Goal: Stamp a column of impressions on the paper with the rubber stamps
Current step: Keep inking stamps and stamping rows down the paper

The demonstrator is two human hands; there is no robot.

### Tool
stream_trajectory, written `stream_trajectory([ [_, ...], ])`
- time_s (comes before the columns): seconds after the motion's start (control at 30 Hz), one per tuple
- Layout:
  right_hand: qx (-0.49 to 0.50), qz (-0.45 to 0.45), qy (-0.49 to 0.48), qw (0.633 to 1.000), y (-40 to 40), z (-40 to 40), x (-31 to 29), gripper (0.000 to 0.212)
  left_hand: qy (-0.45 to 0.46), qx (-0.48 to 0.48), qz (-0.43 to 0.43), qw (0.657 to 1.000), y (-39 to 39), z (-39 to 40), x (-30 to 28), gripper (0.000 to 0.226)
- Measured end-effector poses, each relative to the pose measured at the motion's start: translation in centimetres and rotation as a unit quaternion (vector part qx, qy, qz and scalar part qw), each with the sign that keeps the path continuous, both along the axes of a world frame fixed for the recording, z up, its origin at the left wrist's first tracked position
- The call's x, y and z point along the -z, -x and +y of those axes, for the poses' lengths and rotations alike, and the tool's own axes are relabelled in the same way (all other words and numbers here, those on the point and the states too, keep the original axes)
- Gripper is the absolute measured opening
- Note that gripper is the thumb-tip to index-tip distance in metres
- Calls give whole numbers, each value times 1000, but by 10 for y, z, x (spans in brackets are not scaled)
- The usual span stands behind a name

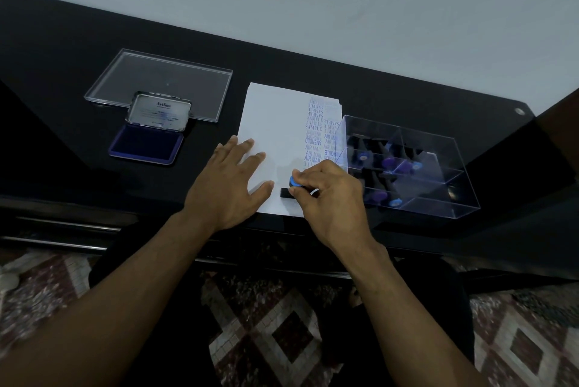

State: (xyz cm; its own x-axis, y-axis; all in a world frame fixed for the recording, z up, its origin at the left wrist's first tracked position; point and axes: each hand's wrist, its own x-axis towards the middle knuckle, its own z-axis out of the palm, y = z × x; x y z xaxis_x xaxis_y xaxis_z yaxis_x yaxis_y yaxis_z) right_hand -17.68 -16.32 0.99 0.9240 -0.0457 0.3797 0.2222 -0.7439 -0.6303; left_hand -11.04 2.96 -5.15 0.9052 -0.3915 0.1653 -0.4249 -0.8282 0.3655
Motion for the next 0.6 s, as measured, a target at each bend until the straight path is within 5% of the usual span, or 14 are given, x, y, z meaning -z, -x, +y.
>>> stream_trajectory([
  [0.6, 2, -13, -9, 1000, -2, 0, 6, 15, -17, 3, -8, 1000, 0, 1, 2, 72],
])
